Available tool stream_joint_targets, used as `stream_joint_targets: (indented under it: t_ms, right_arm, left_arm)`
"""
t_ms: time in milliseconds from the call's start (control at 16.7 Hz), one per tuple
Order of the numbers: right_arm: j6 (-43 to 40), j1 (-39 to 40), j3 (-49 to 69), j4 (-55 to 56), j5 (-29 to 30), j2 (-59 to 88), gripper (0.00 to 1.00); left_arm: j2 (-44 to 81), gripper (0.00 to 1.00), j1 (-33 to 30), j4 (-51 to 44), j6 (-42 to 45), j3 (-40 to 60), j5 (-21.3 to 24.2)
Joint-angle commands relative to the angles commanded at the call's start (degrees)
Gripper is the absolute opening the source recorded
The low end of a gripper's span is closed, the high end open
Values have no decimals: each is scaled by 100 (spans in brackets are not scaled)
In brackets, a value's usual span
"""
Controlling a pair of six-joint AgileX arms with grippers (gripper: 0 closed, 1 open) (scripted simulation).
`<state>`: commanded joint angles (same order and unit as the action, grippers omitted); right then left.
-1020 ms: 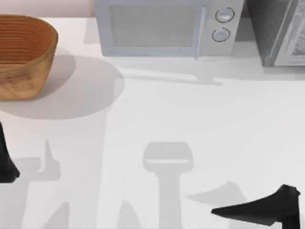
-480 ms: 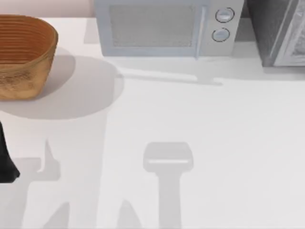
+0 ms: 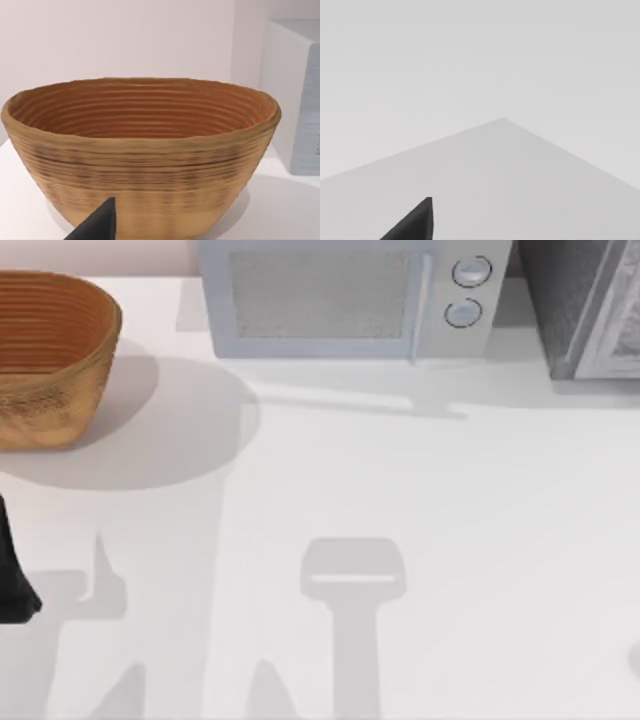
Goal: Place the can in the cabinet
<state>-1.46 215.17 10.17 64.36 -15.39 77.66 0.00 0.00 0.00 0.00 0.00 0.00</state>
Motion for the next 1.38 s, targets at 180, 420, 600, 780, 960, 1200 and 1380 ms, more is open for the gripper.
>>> stream_joint_targets:
  t_ms: [180, 420, 600, 780, 960, 1200, 1380]
  right_arm:
    - [-37, 2481, 81, 716, -128, 953, 100]
    - [-88, 5528, 176, 1590, -282, 2128, 100]
    - [-126, 7537, 237, 2164, -383, 2907, 100]
    - [-161, 9260, 287, 2654, -468, 3576, 100]
    - [-190, 10619, 325, 3039, -535, 4105, 100]
    - [-217, 11784, 357, 3368, -593, 4559, 100]
    - [-224, 12108, 366, 3459, -609, 4686, 100]
  left_arm:
    - [0, 100, 0, 0, 0, 0, 0]
    - [0, 100, 0, 0, 0, 0, 0]
    - [0, 100, 0, 0, 0, 0, 0]
    - [0, 100, 0, 0, 0, 0, 0]
    - [0, 100, 0, 0, 0, 0, 0]
    - [0, 100, 0, 0, 0, 0, 0]
    - [0, 100, 0, 0, 0, 0, 0]
